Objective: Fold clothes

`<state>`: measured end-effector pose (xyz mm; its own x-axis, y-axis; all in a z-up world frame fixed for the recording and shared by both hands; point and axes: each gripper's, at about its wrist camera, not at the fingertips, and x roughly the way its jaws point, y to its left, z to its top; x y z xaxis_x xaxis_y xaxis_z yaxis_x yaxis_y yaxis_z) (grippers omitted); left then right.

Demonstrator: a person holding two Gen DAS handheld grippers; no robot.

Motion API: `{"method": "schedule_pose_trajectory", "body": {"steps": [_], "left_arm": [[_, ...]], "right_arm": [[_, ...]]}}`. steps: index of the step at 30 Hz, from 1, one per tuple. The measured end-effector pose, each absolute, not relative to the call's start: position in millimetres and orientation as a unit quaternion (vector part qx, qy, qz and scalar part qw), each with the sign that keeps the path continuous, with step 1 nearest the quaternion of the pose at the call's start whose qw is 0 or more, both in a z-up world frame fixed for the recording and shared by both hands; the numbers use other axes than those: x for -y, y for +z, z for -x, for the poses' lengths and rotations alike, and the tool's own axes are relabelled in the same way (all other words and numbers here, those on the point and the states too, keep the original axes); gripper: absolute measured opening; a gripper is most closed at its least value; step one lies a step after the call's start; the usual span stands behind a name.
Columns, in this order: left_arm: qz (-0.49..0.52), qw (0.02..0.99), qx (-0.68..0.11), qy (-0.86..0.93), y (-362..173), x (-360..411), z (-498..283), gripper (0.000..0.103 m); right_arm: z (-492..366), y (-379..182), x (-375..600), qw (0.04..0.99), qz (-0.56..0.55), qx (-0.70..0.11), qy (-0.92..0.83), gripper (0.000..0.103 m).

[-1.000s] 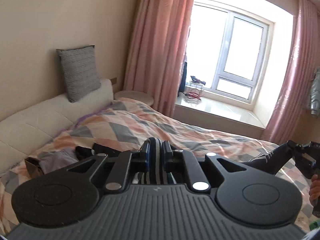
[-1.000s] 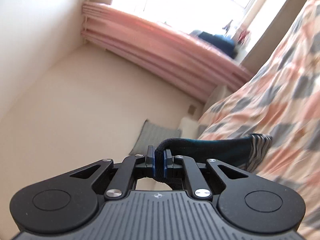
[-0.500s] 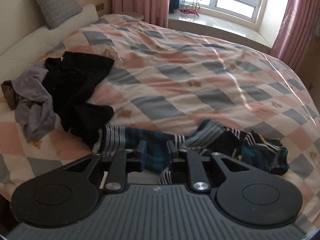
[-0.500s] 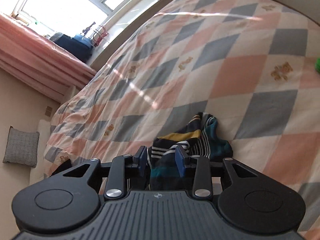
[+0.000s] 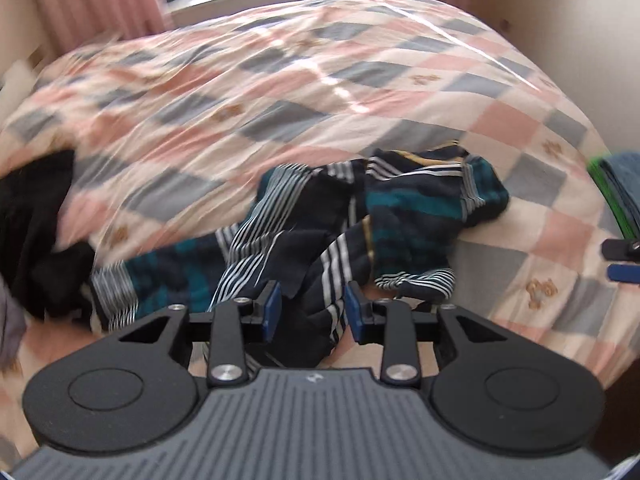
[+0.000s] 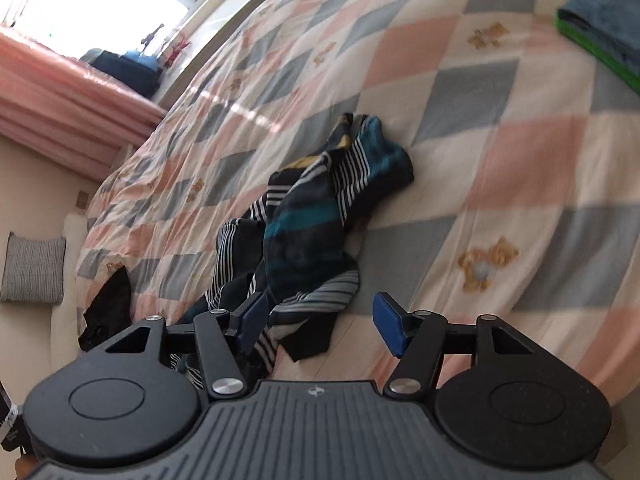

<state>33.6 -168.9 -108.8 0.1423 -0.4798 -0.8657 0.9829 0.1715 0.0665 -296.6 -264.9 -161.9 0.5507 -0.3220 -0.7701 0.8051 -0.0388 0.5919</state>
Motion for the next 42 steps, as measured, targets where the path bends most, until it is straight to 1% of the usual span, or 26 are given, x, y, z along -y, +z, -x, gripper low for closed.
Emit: {"method": "schedule_pose_trajectory", "body": {"steps": [5,10,18,20,25,26,28,30,31,32,35,38,40,41,42], "left_arm": [[-0.388,0.627,-0.319,-0.595,-104.0,174.5,-36.8,0.032],[-0.411,0.588,-0.305,-0.626,-110.6,166.9,-59.0,0.033],[-0.427,0.568,-0.313,-0.630,-126.9,151.9,-87.7,0.034],[-0.432,0.568,-0.318,-0.625,-133.1,148.8,-93.9,0.036],[-0.445,0.552,-0.314,-0.631,-152.9,147.9,-93.1,0.037],[-0.448,0.548,-0.313,-0.633,-156.9,147.9,-92.5,0.038],[-0.453,0.541,-0.310,-0.637,-165.0,147.9,-91.2,0.044],[-0.458,0.533,-0.307,-0.641,-173.0,147.9,-89.9,0.054],[-0.463,0.526,-0.301,-0.646,-177.8,147.9,-86.6,0.057],[-0.473,0.513,-0.281,-0.659,-184.1,147.7,-75.6,0.060],[-0.507,0.470,-0.204,-0.693,-210.5,149.8,-36.2,0.066],[-0.530,0.441,-0.162,-0.706,-245.2,170.7,-12.1,0.069],[-0.544,0.421,-0.135,-0.713,-268.4,184.6,3.9,0.073],[-0.551,0.411,-0.121,-0.716,-280.0,191.6,12.0,0.078],[-0.558,0.400,-0.106,-0.719,-291.6,198.6,20.0,0.080]], "right_arm": [[268.0,-160.9,219.4,0.636,-0.592,-0.186,-0.459,0.064],[240.7,-160.0,180.5,0.616,-0.595,-0.170,-0.487,0.068],[213.1,-168.9,148.6,0.593,-0.604,-0.185,-0.499,0.069],[207.6,-170.6,145.4,0.593,-0.602,-0.191,-0.499,0.069],[198.8,-182.0,143.0,0.592,-0.607,-0.201,-0.490,0.070],[198.8,-185.8,143.4,0.591,-0.609,-0.201,-0.489,0.071],[200.3,-194.4,144.6,0.586,-0.615,-0.201,-0.489,0.071],[205.9,-204.4,143.1,0.577,-0.622,-0.193,-0.492,0.072],[210.2,-209.7,142.8,0.572,-0.626,-0.187,-0.495,0.072],[215.5,-215.5,142.6,0.565,-0.632,-0.181,-0.499,0.072],[233.9,-235.3,141.0,0.544,-0.647,-0.167,-0.508,0.072],[252.4,-257.3,140.7,0.520,-0.660,-0.160,-0.518,0.073],[262.9,-273.7,141.0,0.503,-0.669,-0.156,-0.524,0.073],[268.0,-282.0,141.2,0.495,-0.673,-0.154,-0.527,0.073],[273.1,-290.3,141.5,0.487,-0.678,-0.152,-0.529,0.073]]}}
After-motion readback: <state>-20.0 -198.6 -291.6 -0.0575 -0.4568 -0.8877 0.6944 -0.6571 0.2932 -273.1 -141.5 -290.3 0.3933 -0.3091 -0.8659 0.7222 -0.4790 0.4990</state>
